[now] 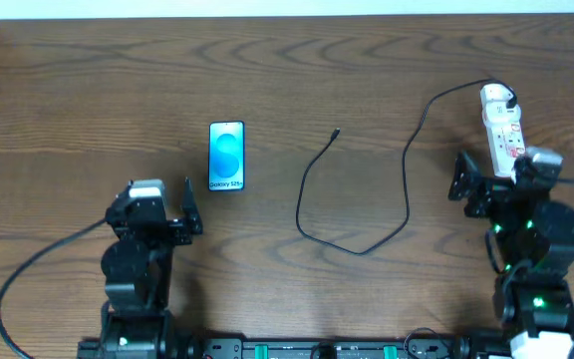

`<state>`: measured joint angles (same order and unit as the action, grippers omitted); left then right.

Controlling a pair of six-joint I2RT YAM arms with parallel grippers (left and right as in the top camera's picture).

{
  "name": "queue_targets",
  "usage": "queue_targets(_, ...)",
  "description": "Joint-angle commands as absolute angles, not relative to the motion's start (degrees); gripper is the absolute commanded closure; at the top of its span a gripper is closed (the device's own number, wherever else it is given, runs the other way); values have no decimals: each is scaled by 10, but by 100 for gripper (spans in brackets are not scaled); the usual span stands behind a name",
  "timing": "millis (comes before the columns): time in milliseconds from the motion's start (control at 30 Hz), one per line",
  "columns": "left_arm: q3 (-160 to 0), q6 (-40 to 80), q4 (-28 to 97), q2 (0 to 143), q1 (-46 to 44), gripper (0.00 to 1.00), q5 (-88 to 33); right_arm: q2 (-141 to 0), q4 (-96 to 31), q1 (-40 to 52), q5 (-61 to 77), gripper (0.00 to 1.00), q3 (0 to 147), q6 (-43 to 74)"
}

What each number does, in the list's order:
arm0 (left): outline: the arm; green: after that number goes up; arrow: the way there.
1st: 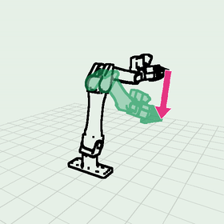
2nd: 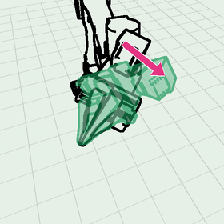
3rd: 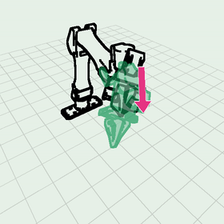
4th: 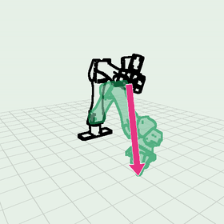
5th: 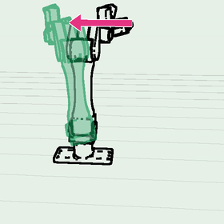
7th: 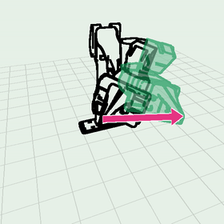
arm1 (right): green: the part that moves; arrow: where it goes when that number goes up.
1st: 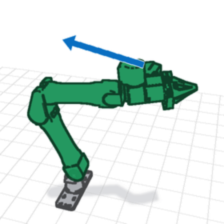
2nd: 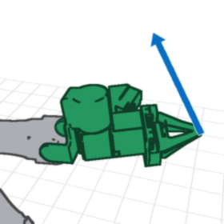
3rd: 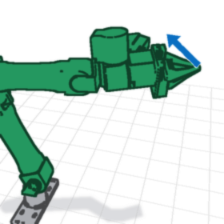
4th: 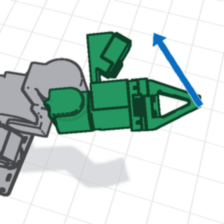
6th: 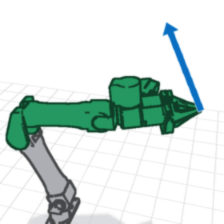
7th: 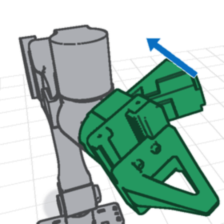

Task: Plug charger to phone and switch on socket
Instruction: 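Move the left gripper over the blue phone and the right gripper forward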

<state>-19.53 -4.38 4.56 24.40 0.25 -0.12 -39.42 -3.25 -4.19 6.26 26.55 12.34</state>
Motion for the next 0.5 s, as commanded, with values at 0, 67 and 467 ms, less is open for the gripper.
queue_targets(0,-258,-22,64,295,2,11,-9,-433,-57,-54,114,1,326,115)
queue_targets(67,-289,-18,84,323,2,12,-16,-457,-81,-60,131,1,359,115)
queue_targets(467,-492,3,232,492,2,11,-85,-579,-263,-71,216,1,558,58)
